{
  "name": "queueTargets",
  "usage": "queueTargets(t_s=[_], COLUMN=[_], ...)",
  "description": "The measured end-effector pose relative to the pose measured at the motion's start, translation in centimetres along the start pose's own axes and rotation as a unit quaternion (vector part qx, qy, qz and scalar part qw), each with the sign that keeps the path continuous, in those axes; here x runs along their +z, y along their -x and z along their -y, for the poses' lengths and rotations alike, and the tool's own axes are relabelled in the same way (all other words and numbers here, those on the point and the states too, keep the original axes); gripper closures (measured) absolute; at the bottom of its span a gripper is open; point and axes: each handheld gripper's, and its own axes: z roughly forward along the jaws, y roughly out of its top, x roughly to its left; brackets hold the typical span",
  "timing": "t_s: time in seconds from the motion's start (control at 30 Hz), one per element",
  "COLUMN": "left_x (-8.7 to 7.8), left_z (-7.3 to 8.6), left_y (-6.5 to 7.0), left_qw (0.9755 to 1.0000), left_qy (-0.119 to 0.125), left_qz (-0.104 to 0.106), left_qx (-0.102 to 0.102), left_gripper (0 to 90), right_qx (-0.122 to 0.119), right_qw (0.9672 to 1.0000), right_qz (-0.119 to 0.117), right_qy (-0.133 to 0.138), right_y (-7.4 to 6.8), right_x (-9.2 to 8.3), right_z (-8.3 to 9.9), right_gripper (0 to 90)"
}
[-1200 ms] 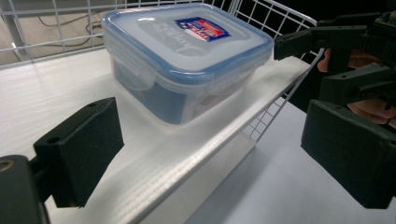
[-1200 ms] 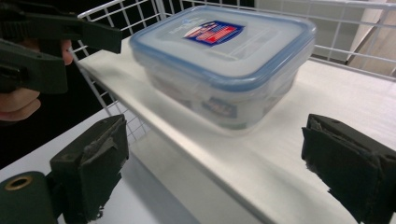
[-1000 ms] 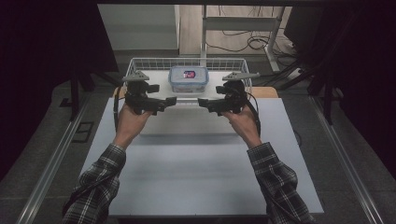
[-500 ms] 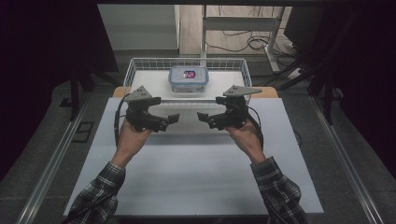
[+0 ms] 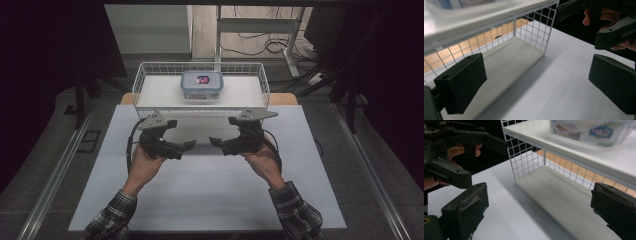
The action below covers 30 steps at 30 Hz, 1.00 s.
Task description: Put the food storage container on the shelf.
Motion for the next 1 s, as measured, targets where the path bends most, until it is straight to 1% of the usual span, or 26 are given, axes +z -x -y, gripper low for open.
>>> queueTargets(t_s=[0.03, 0.07, 0.1, 0.13, 0.17, 0.2, 0.23, 0.3, 0.33, 0.37, 0.4, 0.5, 0.57, 0.67, 0.7, 0.73, 0.77, 0.87, 0.9, 1.0], left_x=[0.0, 0.0, 0.1, 0.1, 0.0, 0.0, 0.0, 0.0, 0.1, 0.1, 0.1, 0.0, 0.0, 0.0, 0.1, 0.1, 0.2, 0.2, 0.1, 0.0], left_z=[0.7, 0.7, 1.3, 1.3, 1.9, 1.9, 2.3, 2.9, 3.1, 3.6, 3.6, 4.3, 4.7, 5.3, 5.7, 5.7, 6.3, 6.7, 7.2, 7.5], left_y=[0.0, 0.0, -0.1, -0.1, -0.2, -0.2, -0.3, -0.4, -0.5, -0.6, -0.6, -0.4, -0.3, -0.1, 0.0, 0.0, 0.2, 0.4, 0.6, 0.7], left_qw=[1.0000, 1.0000, 0.9999, 0.9999, 0.9998, 0.9998, 0.9997, 0.9996, 0.9996, 0.9996, 0.9996, 0.9995, 0.9995, 0.9994, 0.9993, 0.9993, 0.9992, 0.9991, 0.9990, 0.9990], left_qy=[0.004, 0.004, 0.006, 0.006, 0.009, 0.009, 0.010, 0.009, 0.004, -0.003, -0.003, -0.007, -0.009, -0.011, -0.013, -0.013, -0.019, -0.022, -0.026, -0.028], left_qz=[0.000, 0.000, -0.002, -0.002, -0.002, -0.002, -0.001, -0.003, -0.003, -0.006, -0.006, -0.005, -0.008, -0.006, -0.005, -0.005, -0.006, -0.005, -0.005, -0.008], left_qx=[-0.006, -0.006, -0.011, -0.011, -0.017, -0.017, -0.022, -0.025, -0.027, -0.026, -0.026, -0.030, -0.030, -0.032, -0.034, -0.034, -0.036, -0.035, -0.036, -0.034], left_gripper=[1.0, 0.9, 0.9, 0.9, 0.9, 0.9, 0.9, 0.9, 0.9, 0.9, 1.0, 1.0, 1.0, 1.0, 1.0, 1.0, 1.0, 1.0, 1.0, 1.0], right_qx=[-0.003, -0.003, -0.007, -0.007, -0.006, -0.006, -0.006, -0.008, -0.008, -0.006, -0.006, -0.006, -0.007, -0.006, -0.007, -0.007, -0.009, -0.011, -0.006, -0.005], right_qw=[1.0000, 1.0000, 0.9999, 0.9999, 0.9999, 0.9999, 0.9999, 0.9998, 0.9997, 0.9997, 0.9997, 0.9996, 0.9995, 0.9992, 0.9989, 0.9989, 0.9987, 0.9985, 0.9985, 0.9984], right_qz=[0.002, 0.002, 0.005, 0.005, 0.004, 0.004, 0.003, 0.004, 0.004, 0.004, 0.004, 0.003, 0.001, 0.001, 0.001, 0.001, 0.002, 0.007, 0.011, 0.012], right_qy=[-0.005, -0.005, -0.011, -0.011, -0.012, -0.012, -0.015, -0.019, -0.021, -0.024, -0.024, -0.028, -0.031, -0.039, -0.046, -0.046, -0.051, -0.054, -0.052, -0.055], right_y=[0.0, 0.0, -0.1, -0.1, -0.2, -0.2, -0.2, -0.4, -0.4, -0.5, -0.5, -0.6, -0.7, -0.9, -1.0, -1.0, -1.1, -1.2, -1.2, -1.3], right_x=[0.1, 0.1, 0.2, 0.2, 0.2, 0.2, 0.3, 0.4, 0.4, 0.5, 0.5, 0.6, 0.7, 0.9, 1.1, 1.1, 1.2, 1.2, 1.2, 1.1], right_z=[0.2, 0.2, 0.4, 0.4, 0.7, 0.7, 0.9, 1.2, 1.4, 1.7, 1.7, 2.2, 2.6, 3.3, 3.8, 3.8, 4.2, 4.7, 5.2, 5.6], right_gripper=[1.0, 1.0, 0.8, 0.8, 0.8, 0.8, 0.8, 0.6, 0.6, 0.6, 0.6, 0.6, 0.6, 0.5, 0.4, 0.4, 0.0, 0.0, 0.0, 0.0])
